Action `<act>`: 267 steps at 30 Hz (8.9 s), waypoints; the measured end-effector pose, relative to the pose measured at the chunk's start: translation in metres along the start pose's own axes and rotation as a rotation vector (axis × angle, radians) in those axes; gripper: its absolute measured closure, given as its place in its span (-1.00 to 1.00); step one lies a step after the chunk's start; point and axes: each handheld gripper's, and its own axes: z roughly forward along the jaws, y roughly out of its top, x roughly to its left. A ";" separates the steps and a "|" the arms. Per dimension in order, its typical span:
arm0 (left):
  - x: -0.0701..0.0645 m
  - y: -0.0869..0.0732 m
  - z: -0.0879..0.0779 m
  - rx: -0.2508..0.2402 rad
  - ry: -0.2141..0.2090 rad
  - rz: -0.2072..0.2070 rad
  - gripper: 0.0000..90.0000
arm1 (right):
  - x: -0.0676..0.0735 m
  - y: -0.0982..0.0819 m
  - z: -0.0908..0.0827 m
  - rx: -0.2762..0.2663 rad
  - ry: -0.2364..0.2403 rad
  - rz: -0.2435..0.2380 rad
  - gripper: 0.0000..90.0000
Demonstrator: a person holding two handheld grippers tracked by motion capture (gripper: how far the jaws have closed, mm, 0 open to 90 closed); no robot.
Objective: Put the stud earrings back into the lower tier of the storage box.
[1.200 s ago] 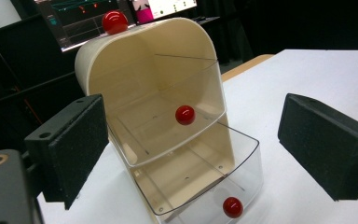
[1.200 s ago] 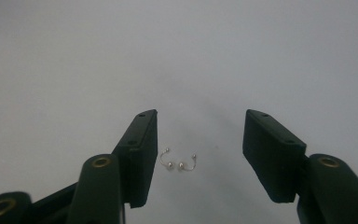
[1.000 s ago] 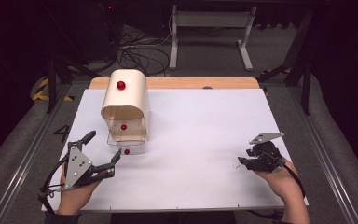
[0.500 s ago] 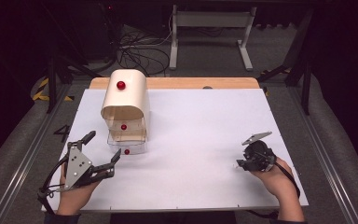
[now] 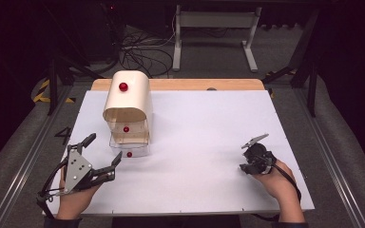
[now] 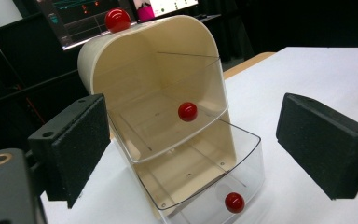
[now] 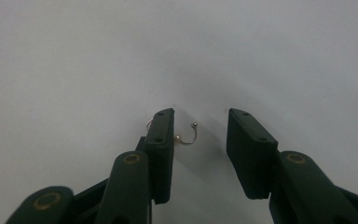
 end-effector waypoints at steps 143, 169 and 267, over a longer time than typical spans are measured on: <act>-0.005 0.002 0.001 0.011 -0.007 0.013 -0.71 | 0.049 0.042 -0.044 -0.604 0.381 -0.123 0.93; -0.004 0.001 0.002 0.008 -0.025 -0.002 -0.75 | 0.081 0.067 -0.044 -0.751 0.370 -0.192 0.93; -0.001 -0.003 0.001 -0.029 -0.074 -0.053 -0.83 | 0.168 0.148 0.045 -1.003 0.430 -0.233 0.92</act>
